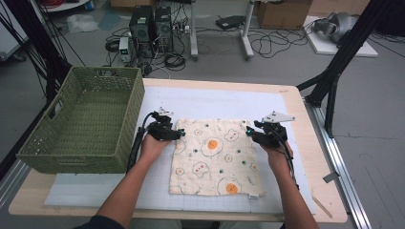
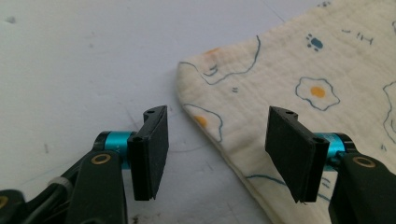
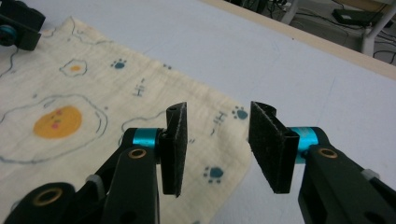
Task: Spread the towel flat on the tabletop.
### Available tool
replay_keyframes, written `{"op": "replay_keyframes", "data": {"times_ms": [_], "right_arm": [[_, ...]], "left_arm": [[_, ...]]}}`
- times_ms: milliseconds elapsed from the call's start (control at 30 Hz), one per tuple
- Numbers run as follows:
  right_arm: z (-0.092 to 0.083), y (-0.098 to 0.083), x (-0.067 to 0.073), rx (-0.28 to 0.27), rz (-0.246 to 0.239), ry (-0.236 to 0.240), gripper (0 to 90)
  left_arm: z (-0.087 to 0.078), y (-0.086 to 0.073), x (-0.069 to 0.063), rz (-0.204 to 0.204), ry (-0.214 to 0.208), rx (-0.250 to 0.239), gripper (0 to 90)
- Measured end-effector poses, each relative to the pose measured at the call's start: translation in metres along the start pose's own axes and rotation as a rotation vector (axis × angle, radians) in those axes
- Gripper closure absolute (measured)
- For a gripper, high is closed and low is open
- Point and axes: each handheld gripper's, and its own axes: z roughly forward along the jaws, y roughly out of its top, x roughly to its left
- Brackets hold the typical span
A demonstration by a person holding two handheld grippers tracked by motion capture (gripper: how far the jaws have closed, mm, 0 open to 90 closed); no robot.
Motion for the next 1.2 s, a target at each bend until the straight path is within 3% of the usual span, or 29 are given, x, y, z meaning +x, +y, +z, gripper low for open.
{"op": "replay_keyframes", "data": {"times_ms": [67,100,167,200,300,367,433,600,700,733,800,900,1000,1033,1100,1133,1167,1200], "right_arm": [[-0.004,-0.006,0.001,0.006,-0.005,0.002,56.8],[-0.006,-0.010,0.002,0.005,-0.001,0.003,56.6],[-0.009,-0.017,0.002,0.010,0.015,0.004,55.5],[-0.010,-0.020,0.002,0.010,0.019,0.003,55.4],[-0.013,-0.028,0.002,0.013,0.037,0.007,55.4],[-0.014,-0.031,0.003,0.018,0.038,0.008,55.5],[-0.015,-0.033,0.004,0.023,0.053,0.012,55.6],[-0.015,-0.031,0.009,0.027,0.050,0.018,56.3],[-0.012,-0.032,0.013,0.040,0.052,0.025,56.3],[-0.010,-0.032,0.014,0.047,0.057,0.031,56.3],[-0.004,-0.034,0.017,0.059,0.079,0.048,56.3],[0.012,-0.035,0.023,0.084,0.092,0.064,58.9],[0.026,-0.036,0.025,0.118,0.107,0.079,70.8],[0.026,-0.035,0.025,0.113,0.108,0.078,83.1],[0.025,-0.034,0.024,0.125,0.083,0.039,89.9],[0.024,-0.033,0.024,0.145,0.060,-0.021,90.0],[0.023,-0.035,0.022,0.156,0.050,-0.038,90.0],[0.021,-0.035,0.020,0.159,0.074,-0.046,89.9]], "left_arm": [[0.001,0.000,-0.006,0.048,0.035,0.006,41.8],[0.001,0.000,-0.008,0.077,0.042,0.001,48.8],[0.002,0.001,-0.012,0.089,0.023,-0.002,76.7],[0.002,0.002,-0.015,0.104,0.038,-0.001,84.4],[0.003,0.003,-0.014,0.059,0.045,-0.003,86.8],[0.003,0.004,-0.008,0.048,0.093,-0.010,87.1],[0.003,0.003,0.002,0.004,0.105,-0.021,87.2],[0.003,0.004,0.024,-0.041,0.167,-0.051,87.3],[0.003,0.002,0.029,-0.071,0.151,-0.061,85.1],[0.002,0.002,0.029,-0.068,0.137,-0.060,79.8],[0.001,0.002,0.027,-0.077,0.124,-0.055,60.8],[-0.002,0.002,0.024,-0.084,0.101,-0.061,48.0],[-0.007,0.002,0.020,-0.076,0.094,-0.079,47.1],[-0.008,0.002,0.019,-0.075,0.086,-0.077,46.9],[-0.010,0.001,0.017,-0.065,0.079,-0.069,46.4],[-0.011,0.001,0.015,-0.056,0.077,-0.067,46.4],[-0.013,0.000,0.014,-0.050,0.072,-0.073,46.5],[-0.013,-0.001,0.013,-0.048,0.067,-0.078,46.8]]}}
